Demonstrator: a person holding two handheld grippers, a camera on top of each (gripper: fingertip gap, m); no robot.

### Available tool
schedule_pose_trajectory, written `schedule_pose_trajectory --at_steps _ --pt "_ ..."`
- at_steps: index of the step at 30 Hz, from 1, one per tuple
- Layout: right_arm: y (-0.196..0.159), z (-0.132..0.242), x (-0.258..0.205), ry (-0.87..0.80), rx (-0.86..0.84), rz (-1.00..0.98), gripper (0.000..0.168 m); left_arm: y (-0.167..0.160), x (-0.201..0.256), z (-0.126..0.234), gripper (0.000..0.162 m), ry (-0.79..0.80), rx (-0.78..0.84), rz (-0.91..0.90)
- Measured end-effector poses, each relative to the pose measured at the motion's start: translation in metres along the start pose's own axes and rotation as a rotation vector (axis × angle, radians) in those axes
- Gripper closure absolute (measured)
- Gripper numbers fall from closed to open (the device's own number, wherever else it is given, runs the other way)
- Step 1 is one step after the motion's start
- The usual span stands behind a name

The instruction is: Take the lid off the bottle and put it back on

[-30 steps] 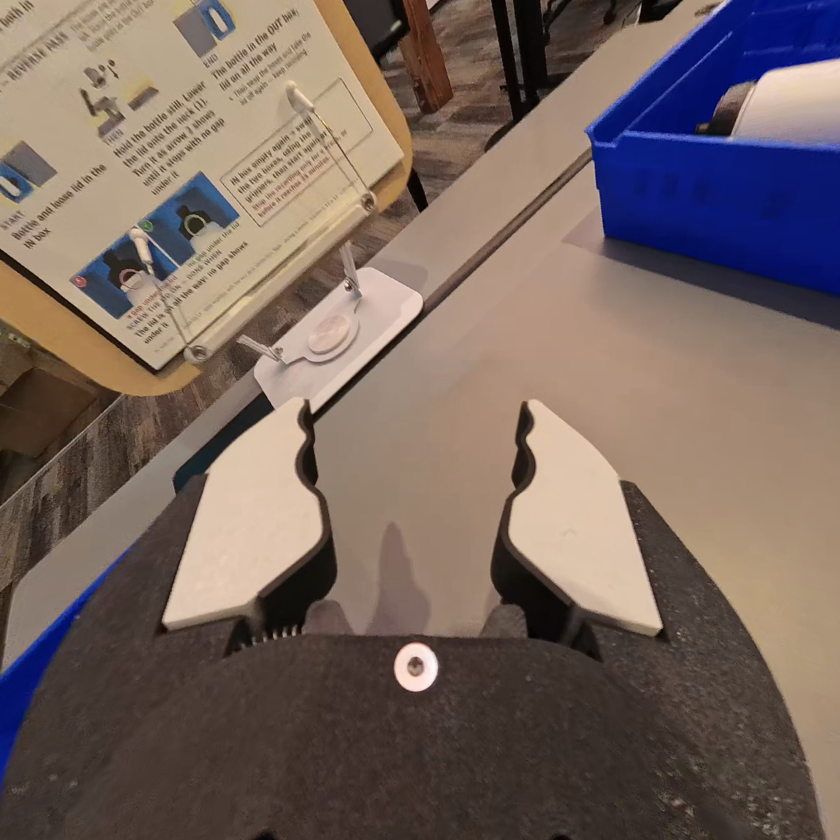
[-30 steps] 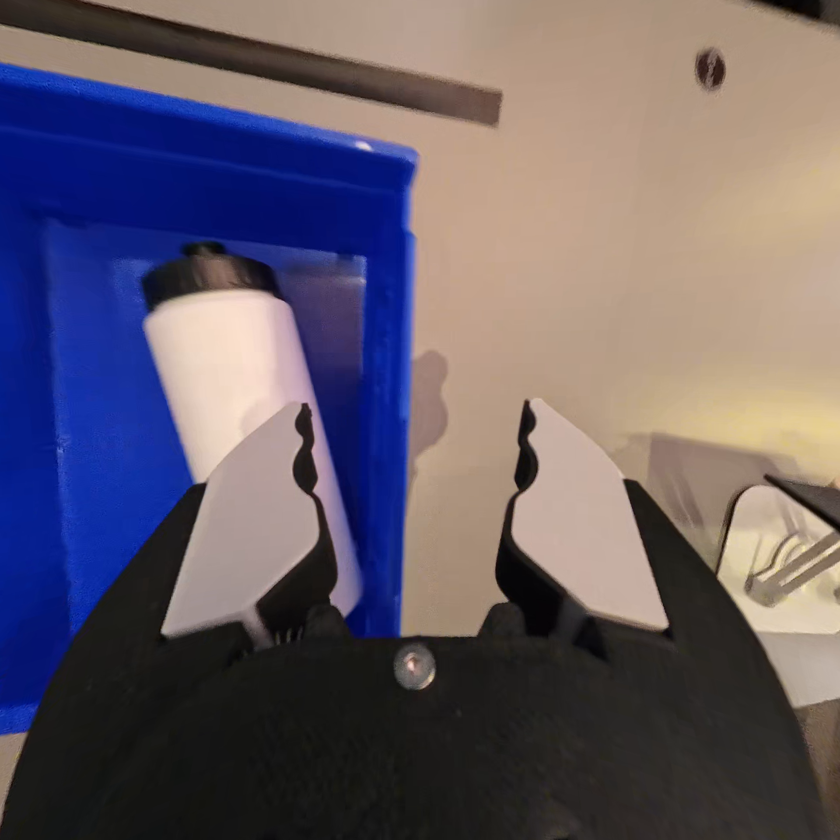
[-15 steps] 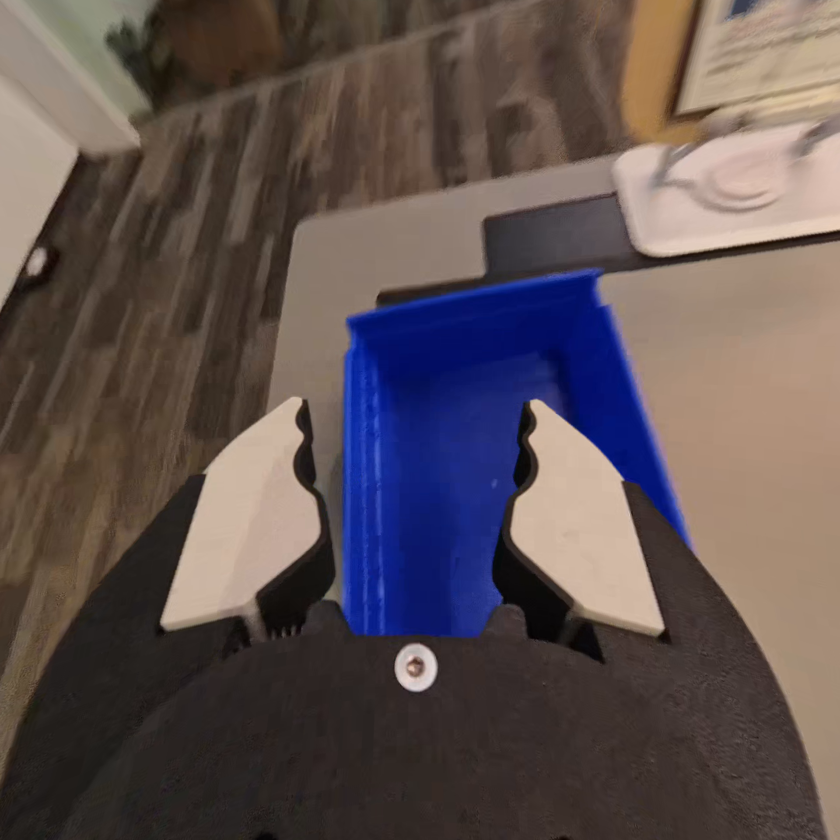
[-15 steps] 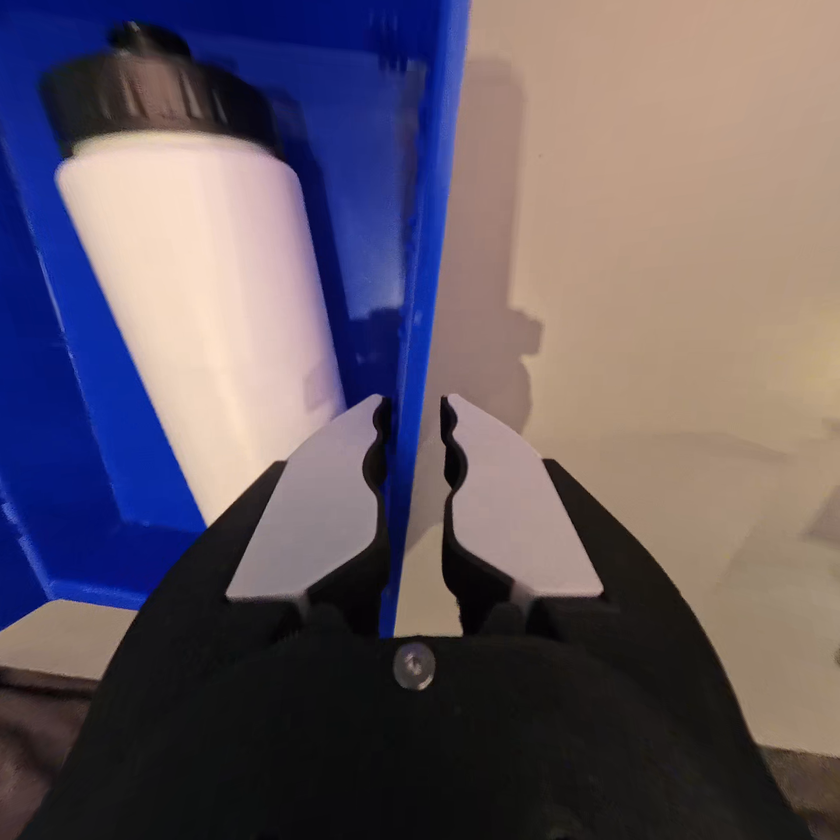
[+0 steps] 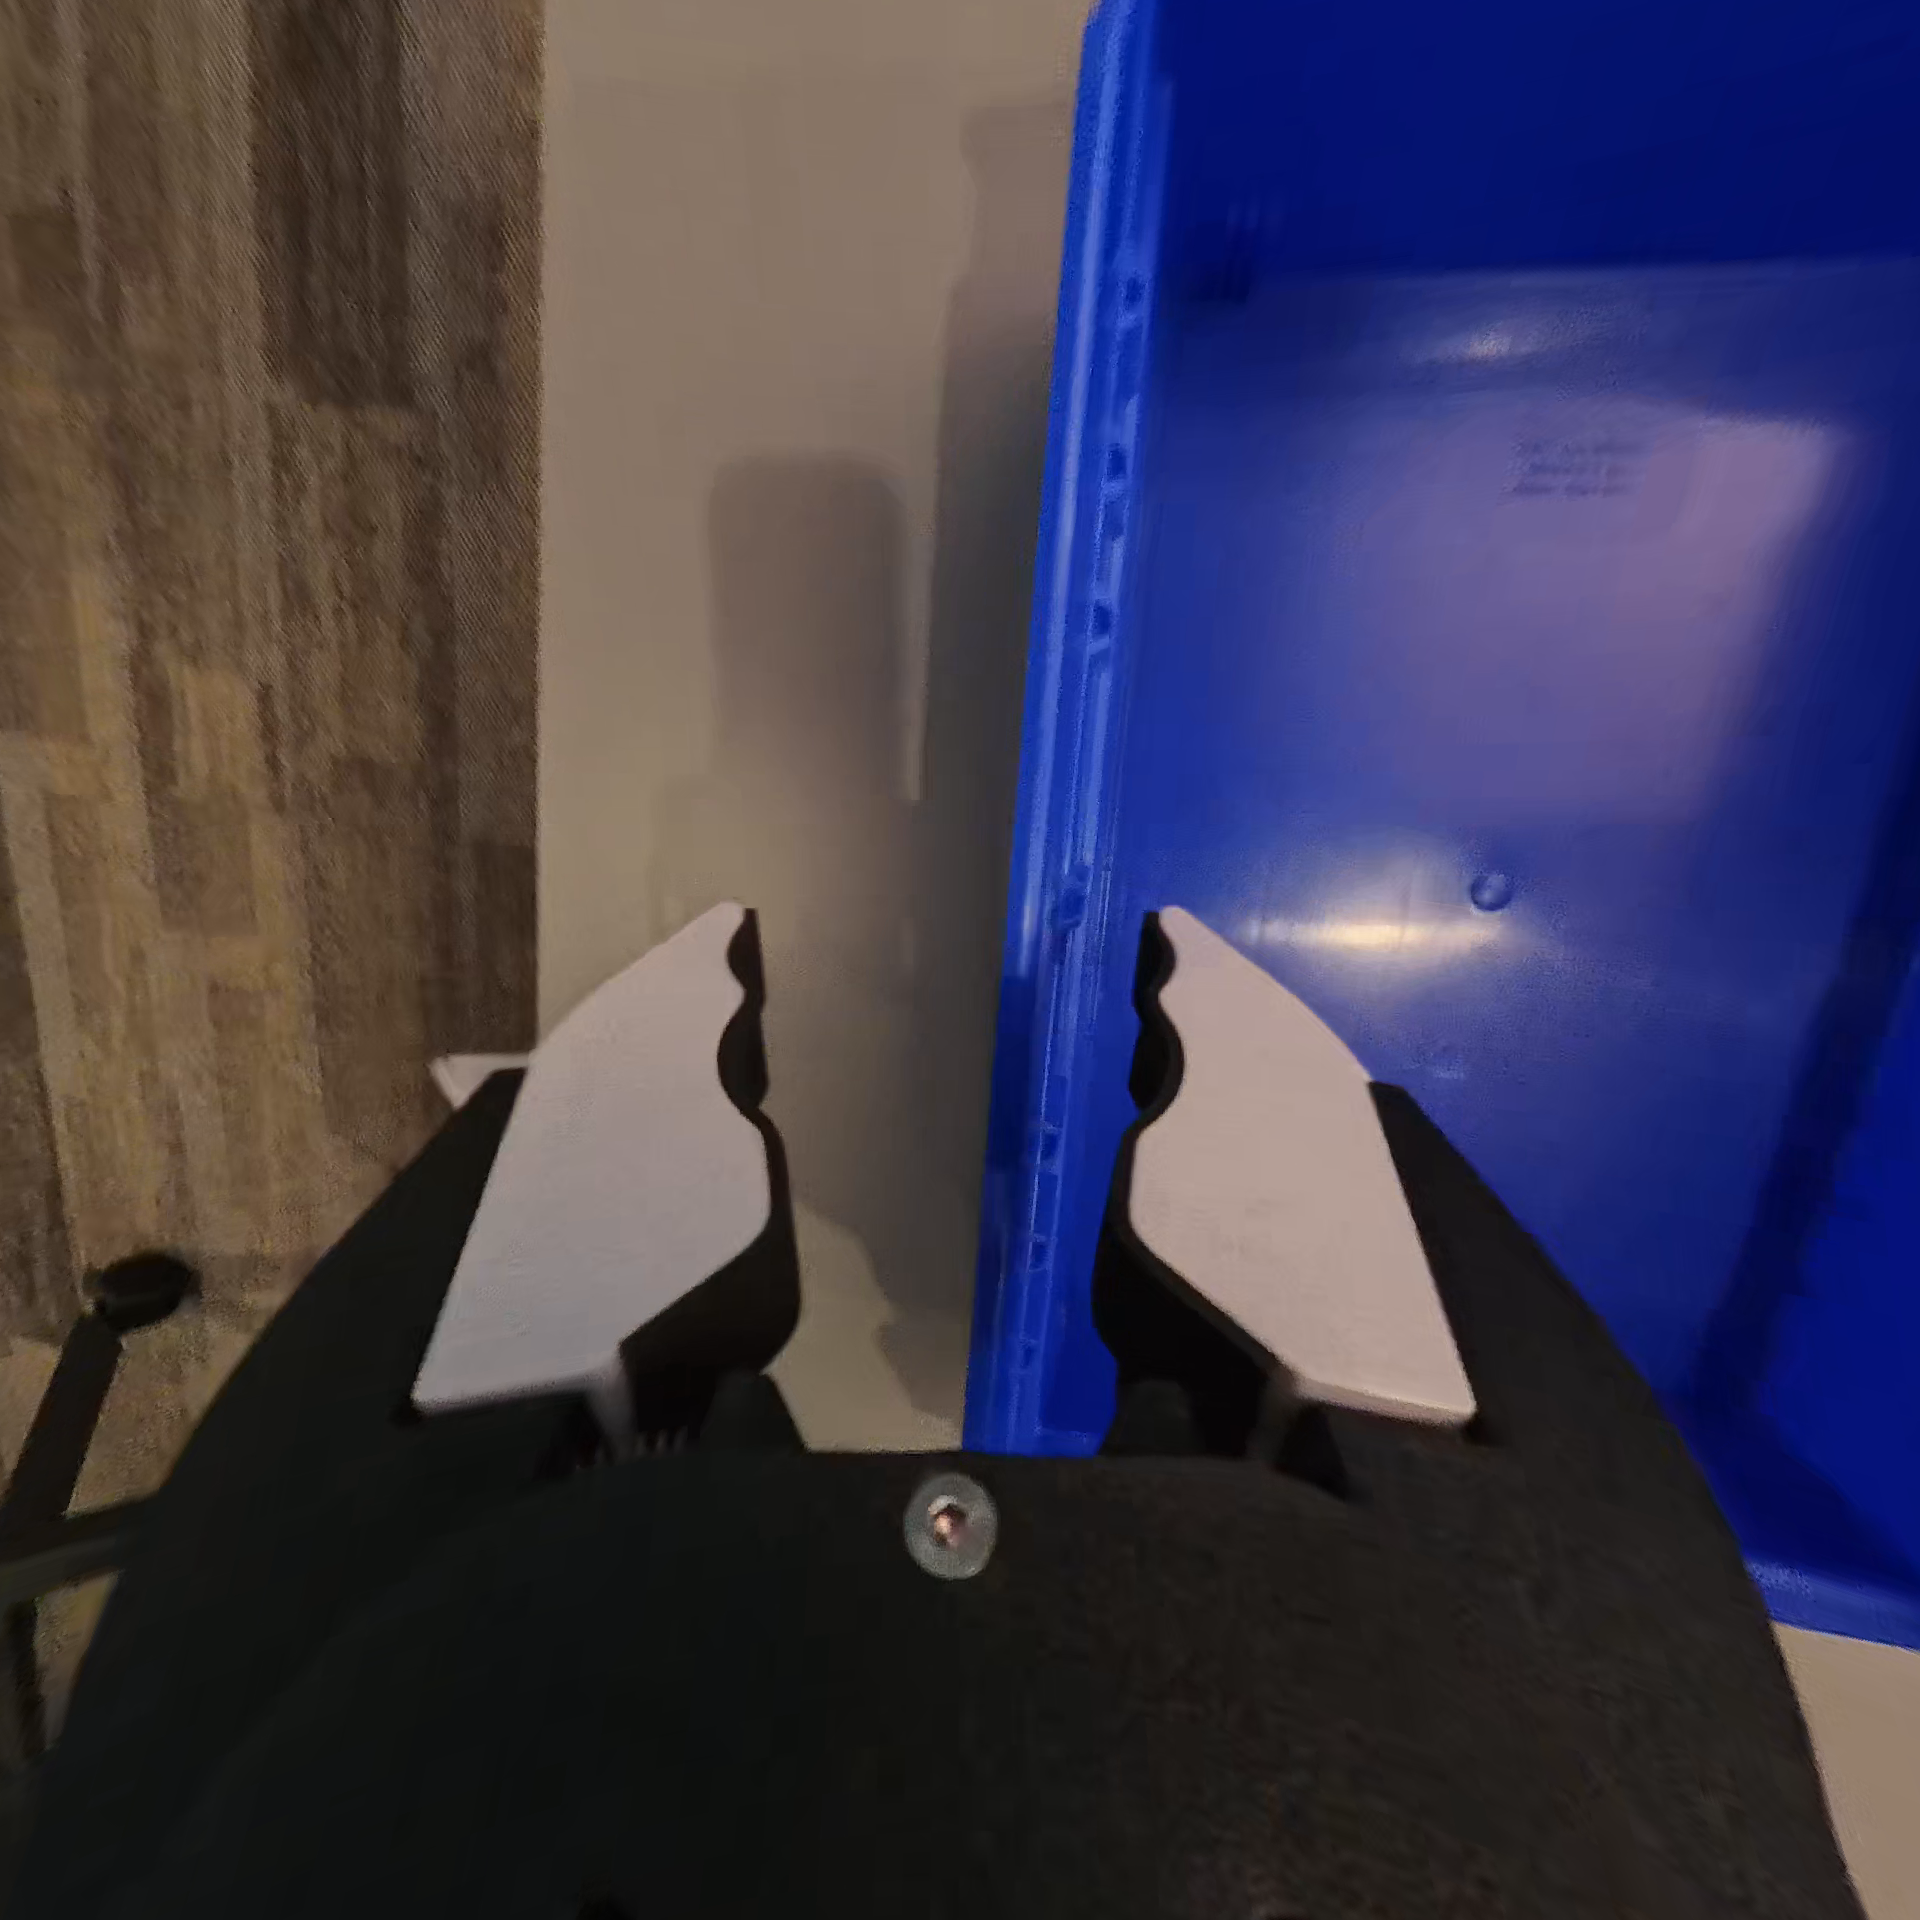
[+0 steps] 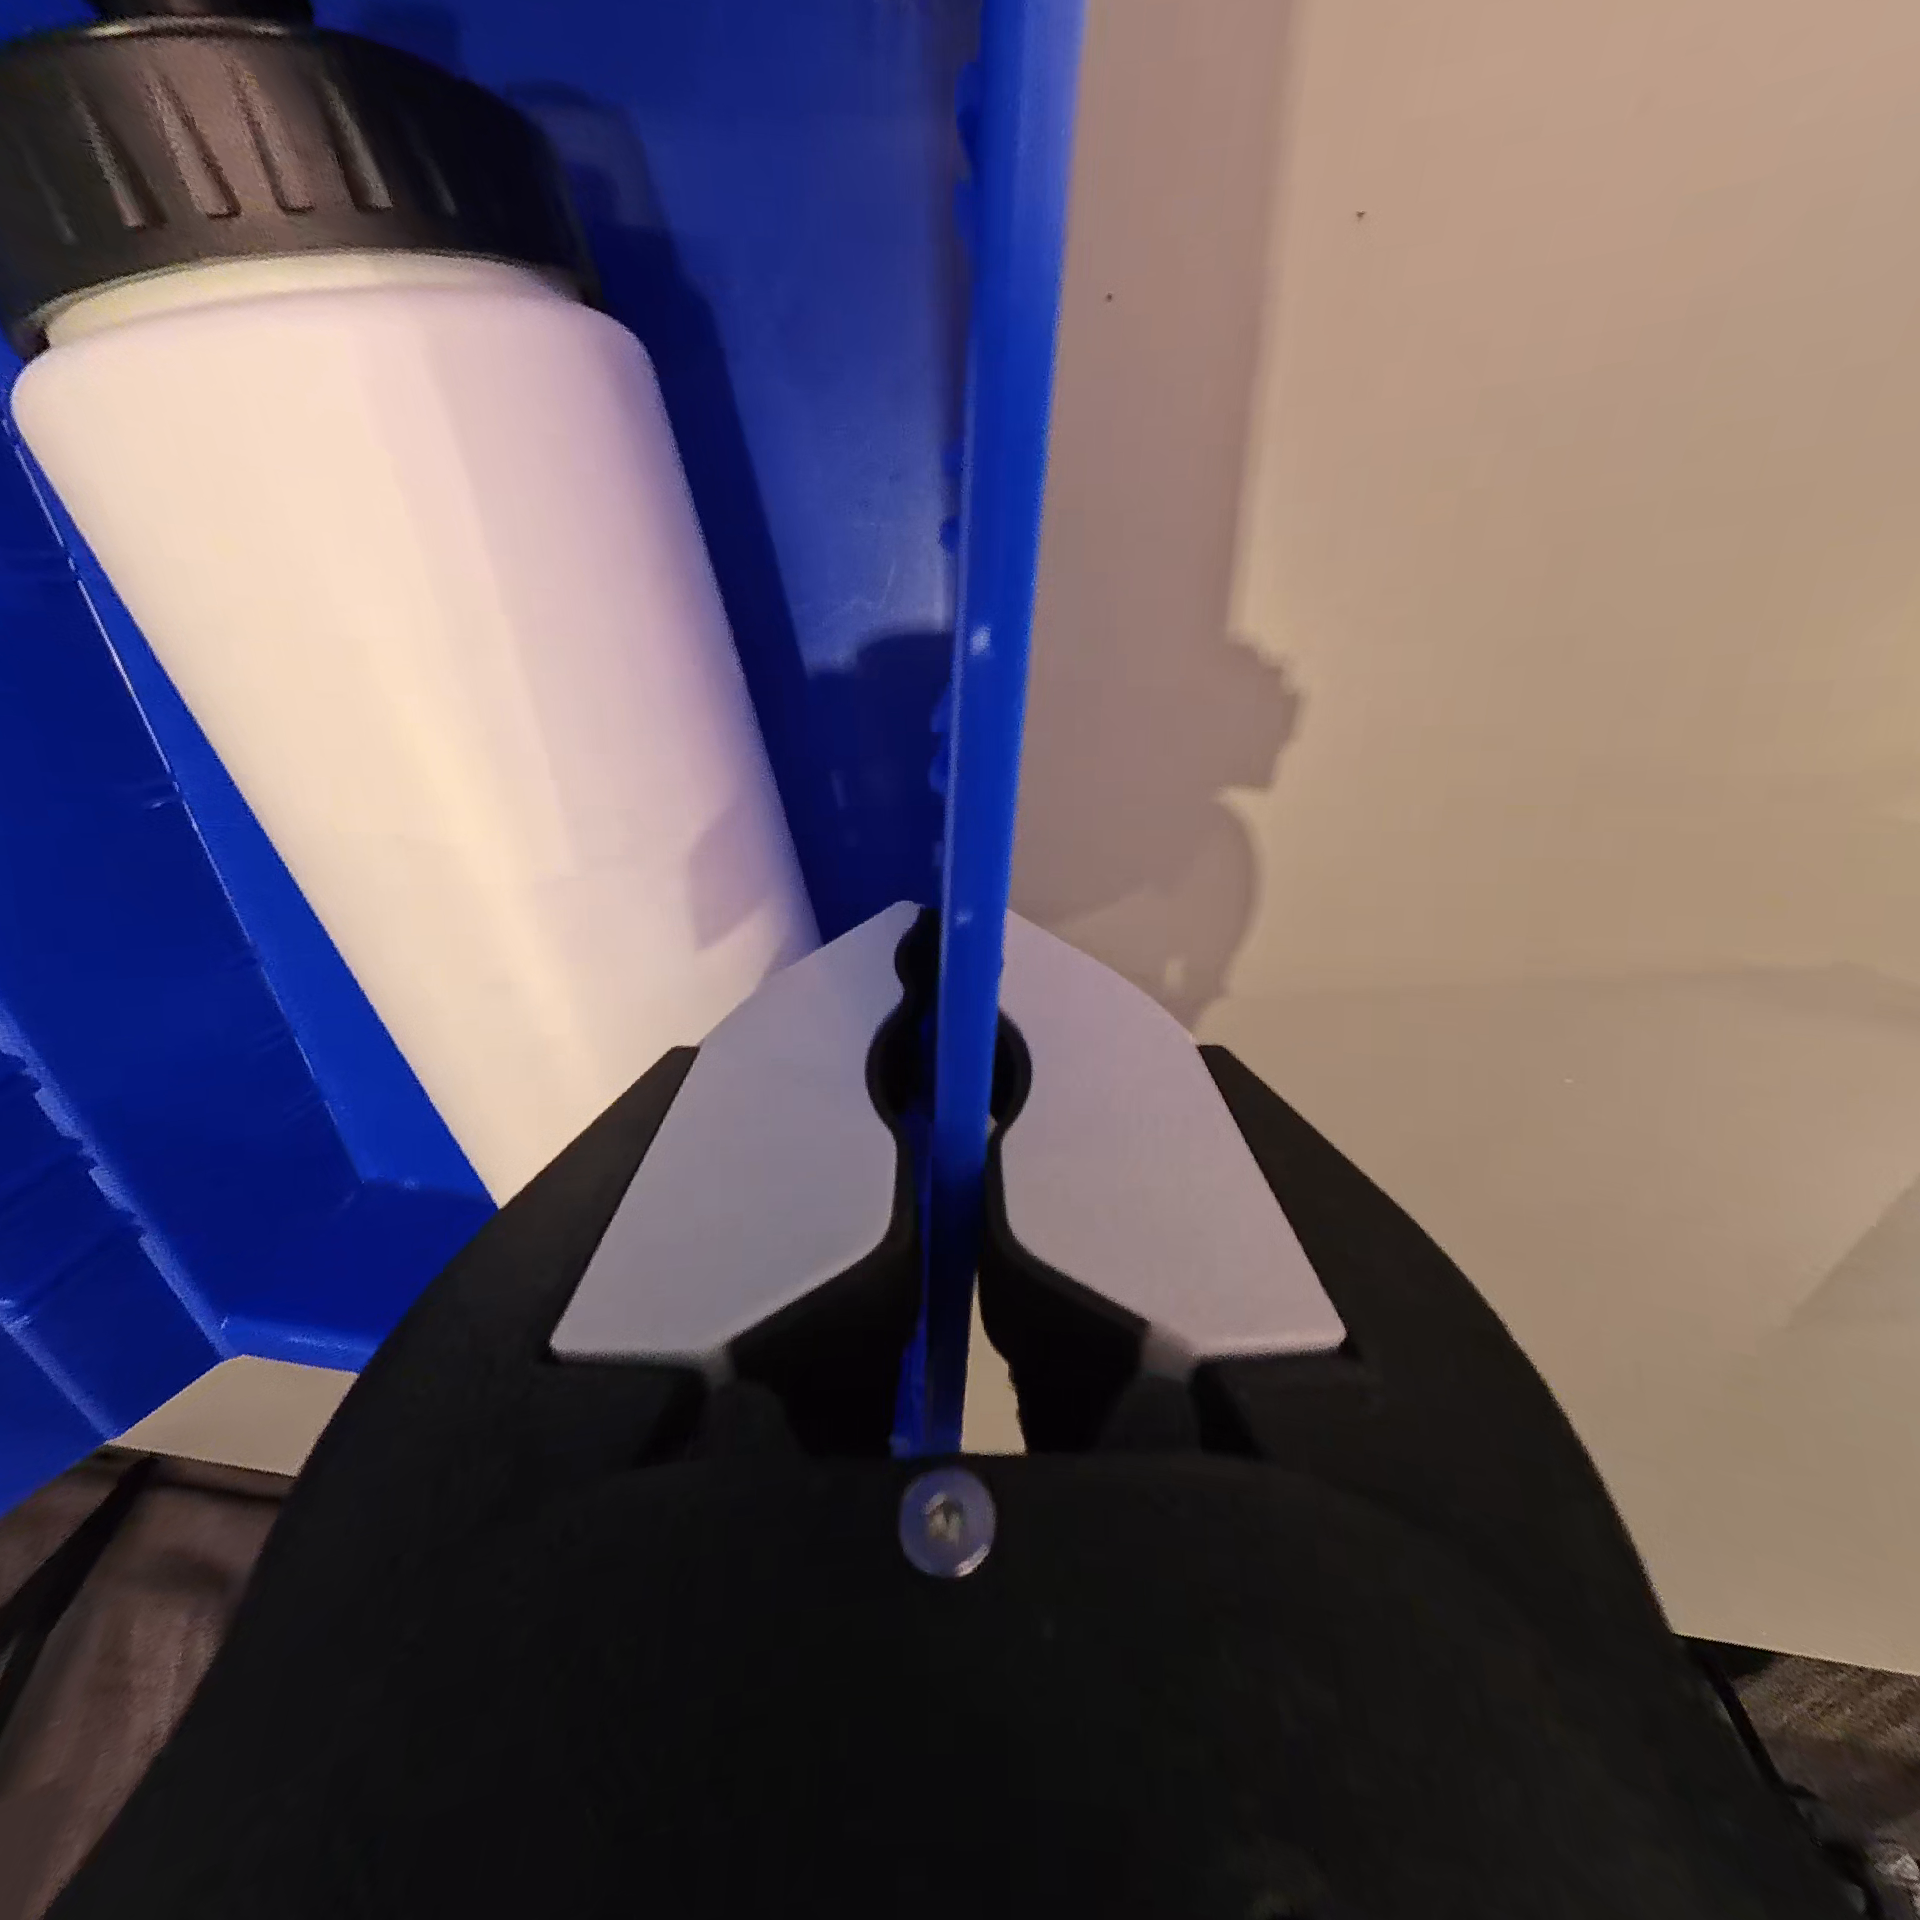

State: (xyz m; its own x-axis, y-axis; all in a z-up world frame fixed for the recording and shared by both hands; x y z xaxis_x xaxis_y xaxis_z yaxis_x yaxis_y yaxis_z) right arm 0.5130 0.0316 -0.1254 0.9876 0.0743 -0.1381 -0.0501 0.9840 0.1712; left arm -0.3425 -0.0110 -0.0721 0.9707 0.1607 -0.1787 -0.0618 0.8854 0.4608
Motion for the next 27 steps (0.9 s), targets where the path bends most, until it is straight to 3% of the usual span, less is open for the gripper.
schedule_pose_trajectory --at_steps 2,3,5,7,15,22,27 --pt "-0.001 0.000 -0.001 0.003 -0.004 -0.002 0.161 -0.014 0.001 -0.009 0.106 -0.031 -0.085 0.024" --pt "-0.001 0.000 -0.003 0.006 -0.010 -0.001 0.161 -0.020 0.007 -0.012 0.128 -0.077 -0.125 0.050" --pt "-0.006 0.000 -0.010 0.021 -0.038 0.014 0.161 -0.021 0.023 -0.014 0.148 -0.192 -0.145 0.103" --pt "-0.012 -0.001 -0.021 0.044 -0.078 0.034 0.159 -0.023 0.028 -0.013 0.156 -0.201 -0.174 0.071" --pt "-0.009 -0.009 -0.072 0.045 -0.146 0.125 0.159 -0.018 0.089 -0.005 0.154 -0.259 -0.202 -0.125" --pt "-0.019 -0.013 -0.118 0.057 -0.189 0.144 0.159 -0.019 0.156 0.005 0.136 -0.156 -0.209 -0.376" --pt "-0.030 -0.015 -0.151 0.089 -0.215 0.199 0.157 -0.027 0.209 0.018 0.122 -0.227 -0.185 -0.519"
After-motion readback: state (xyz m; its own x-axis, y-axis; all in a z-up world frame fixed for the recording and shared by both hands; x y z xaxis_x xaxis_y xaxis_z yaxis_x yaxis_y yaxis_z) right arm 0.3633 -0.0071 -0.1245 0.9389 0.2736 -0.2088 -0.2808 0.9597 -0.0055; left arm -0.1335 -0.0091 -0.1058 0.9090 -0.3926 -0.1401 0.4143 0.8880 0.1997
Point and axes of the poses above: each gripper's, where its closed fingertips meet, z back along the fingers, y out of its top, x = y × z across the jaws, the point moved 1 cm from there along z, back along the fingers, and after that the axes turned 7 degrees about x, right-handed, at the moved point
